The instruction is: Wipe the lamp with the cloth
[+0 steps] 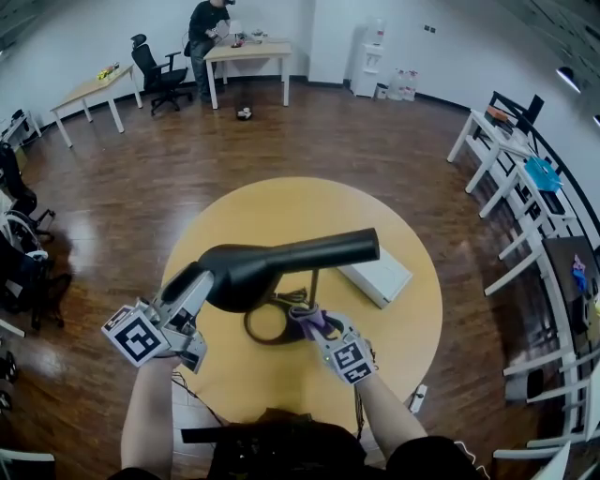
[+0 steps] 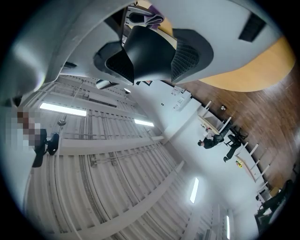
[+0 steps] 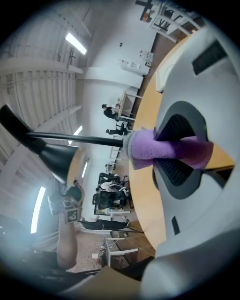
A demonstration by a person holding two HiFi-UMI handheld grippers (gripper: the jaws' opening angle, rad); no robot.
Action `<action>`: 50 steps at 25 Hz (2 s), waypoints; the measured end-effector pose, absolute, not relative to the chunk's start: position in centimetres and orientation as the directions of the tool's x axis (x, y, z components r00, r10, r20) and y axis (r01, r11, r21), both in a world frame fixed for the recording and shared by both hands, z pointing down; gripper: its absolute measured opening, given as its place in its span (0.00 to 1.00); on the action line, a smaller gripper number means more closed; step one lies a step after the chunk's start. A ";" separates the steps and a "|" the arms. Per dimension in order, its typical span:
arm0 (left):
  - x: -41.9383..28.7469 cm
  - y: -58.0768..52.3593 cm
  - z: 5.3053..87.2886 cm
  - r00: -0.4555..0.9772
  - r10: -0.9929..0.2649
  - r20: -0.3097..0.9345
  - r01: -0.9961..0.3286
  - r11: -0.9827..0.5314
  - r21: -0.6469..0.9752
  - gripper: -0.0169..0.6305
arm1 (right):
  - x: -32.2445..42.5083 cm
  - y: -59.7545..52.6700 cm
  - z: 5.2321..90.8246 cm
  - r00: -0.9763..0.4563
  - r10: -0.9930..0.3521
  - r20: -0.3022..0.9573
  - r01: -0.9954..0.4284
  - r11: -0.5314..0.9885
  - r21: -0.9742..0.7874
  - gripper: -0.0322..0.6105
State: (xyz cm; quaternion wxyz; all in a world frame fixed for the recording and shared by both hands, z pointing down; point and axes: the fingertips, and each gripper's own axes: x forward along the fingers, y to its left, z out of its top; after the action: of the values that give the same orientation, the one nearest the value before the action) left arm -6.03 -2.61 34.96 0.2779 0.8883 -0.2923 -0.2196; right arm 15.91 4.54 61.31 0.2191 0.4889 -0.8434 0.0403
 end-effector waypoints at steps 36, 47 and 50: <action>-5.6 -4.3 35.7 0.841 -0.455 -0.292 -0.194 -0.758 0.623 0.39 | 11.9 2.0 39.3 -0.184 -0.942 0.280 -0.980 0.197 0.019 0.20; -4.2 -3.7 35.4 0.892 -0.335 -0.304 -0.103 -0.804 0.586 0.39 | 10.9 1.2 42.6 -0.075 -0.932 0.353 -0.887 0.224 0.404 0.20; -4.2 -3.9 35.6 0.887 -0.341 -0.311 -0.100 -0.800 0.592 0.39 | 10.2 1.2 44.5 -0.072 -0.915 0.397 -0.838 0.272 0.472 0.20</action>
State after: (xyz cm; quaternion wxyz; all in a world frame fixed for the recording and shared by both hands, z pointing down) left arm -4.23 -3.87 35.60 0.2932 0.9261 -0.1191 -0.2054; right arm 10.21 1.19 44.54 0.3211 0.6005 -0.7299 -0.0594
